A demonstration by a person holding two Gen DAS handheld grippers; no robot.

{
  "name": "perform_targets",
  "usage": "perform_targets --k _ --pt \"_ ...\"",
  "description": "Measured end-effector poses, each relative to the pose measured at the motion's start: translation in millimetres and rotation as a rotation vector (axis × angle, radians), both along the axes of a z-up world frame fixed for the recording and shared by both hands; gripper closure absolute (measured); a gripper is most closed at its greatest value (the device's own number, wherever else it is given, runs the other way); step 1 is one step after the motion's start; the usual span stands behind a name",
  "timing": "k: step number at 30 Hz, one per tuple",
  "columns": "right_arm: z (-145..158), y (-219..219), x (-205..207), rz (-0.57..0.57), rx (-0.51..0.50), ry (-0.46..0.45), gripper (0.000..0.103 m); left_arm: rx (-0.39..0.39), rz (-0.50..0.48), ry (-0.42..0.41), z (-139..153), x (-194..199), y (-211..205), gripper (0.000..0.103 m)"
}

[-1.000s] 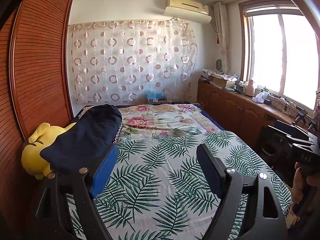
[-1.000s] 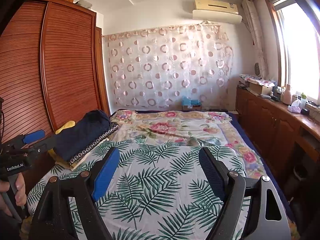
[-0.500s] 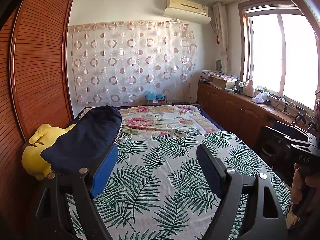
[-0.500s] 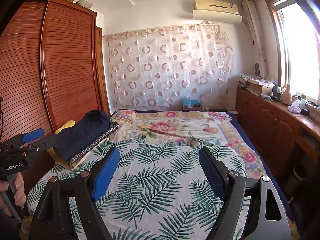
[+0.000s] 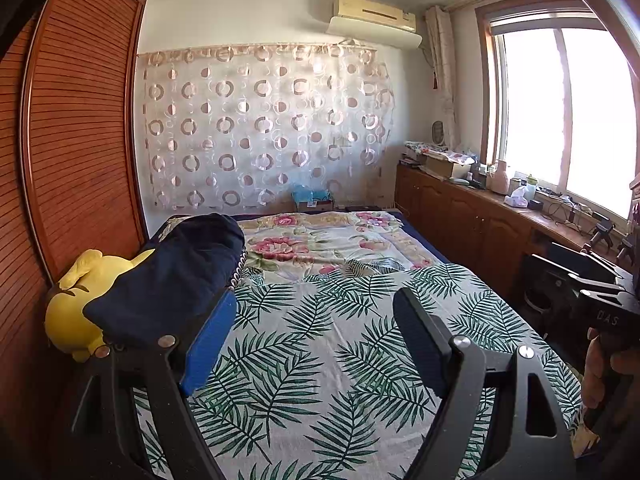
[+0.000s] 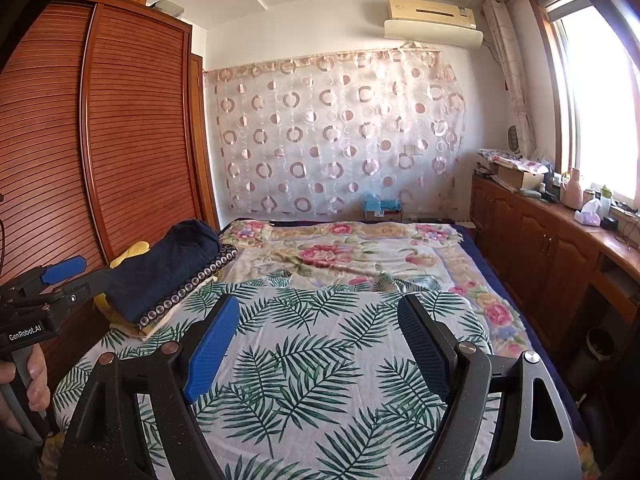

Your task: Fold small clothes

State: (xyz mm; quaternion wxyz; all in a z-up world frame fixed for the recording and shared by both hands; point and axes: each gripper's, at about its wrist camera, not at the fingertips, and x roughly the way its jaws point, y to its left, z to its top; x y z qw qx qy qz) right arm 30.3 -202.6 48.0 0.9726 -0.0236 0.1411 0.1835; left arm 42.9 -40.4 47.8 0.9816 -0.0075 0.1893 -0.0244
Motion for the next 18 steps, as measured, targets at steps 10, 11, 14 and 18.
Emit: perform_targets --k 10,11,14,18 --pt "0.5 -2.3 0.2 0.000 0.000 -0.002 0.020 0.001 -0.001 -0.001 -0.1 -0.2 -0.1 0.022" --pt "0.6 -2.6 0.2 0.000 -0.001 -0.002 0.020 0.000 -0.001 -0.001 -0.3 -0.3 0.2 0.022" --pt "0.2 -2.8 0.1 0.002 0.000 -0.002 0.020 -0.001 0.000 -0.001 -0.4 -0.3 0.2 0.022" --pt "0.0 -3.7 -0.1 0.005 0.001 -0.002 0.020 -0.001 0.000 -0.001 0.7 -0.9 0.3 0.022"
